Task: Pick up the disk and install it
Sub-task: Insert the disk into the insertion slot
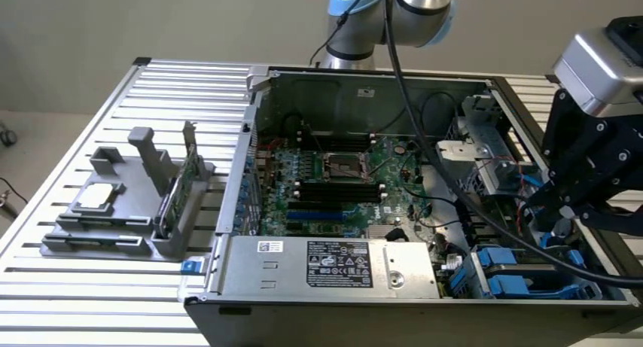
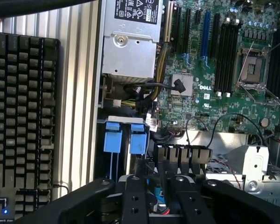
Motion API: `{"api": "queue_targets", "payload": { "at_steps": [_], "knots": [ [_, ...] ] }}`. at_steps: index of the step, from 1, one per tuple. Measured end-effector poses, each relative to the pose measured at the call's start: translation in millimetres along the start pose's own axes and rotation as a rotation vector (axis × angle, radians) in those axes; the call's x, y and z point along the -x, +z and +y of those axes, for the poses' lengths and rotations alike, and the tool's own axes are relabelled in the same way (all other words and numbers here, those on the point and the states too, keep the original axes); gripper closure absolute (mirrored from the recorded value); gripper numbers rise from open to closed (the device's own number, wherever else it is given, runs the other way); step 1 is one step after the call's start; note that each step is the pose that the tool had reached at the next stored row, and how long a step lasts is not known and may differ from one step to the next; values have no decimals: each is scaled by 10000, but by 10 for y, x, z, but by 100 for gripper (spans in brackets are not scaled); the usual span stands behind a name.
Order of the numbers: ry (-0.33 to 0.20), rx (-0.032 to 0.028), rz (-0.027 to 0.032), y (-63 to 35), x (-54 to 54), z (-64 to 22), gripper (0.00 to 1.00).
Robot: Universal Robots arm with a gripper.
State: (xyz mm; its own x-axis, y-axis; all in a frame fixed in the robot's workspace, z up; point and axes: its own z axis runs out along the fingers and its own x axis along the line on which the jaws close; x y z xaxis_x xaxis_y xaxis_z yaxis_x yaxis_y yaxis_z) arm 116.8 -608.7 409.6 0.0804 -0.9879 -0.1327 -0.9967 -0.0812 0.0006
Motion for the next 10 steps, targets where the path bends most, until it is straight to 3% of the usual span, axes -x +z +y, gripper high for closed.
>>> {"api": "queue_targets", "payload": {
  "at_steps": [1, 2, 10],
  "knots": [
    [-8, -4, 2, 1, 1, -4, 76],
    [-17, -9, 4, 1, 1, -9, 83],
    [-111, -5, -24, 1, 1, -15, 83]
  ]
}}
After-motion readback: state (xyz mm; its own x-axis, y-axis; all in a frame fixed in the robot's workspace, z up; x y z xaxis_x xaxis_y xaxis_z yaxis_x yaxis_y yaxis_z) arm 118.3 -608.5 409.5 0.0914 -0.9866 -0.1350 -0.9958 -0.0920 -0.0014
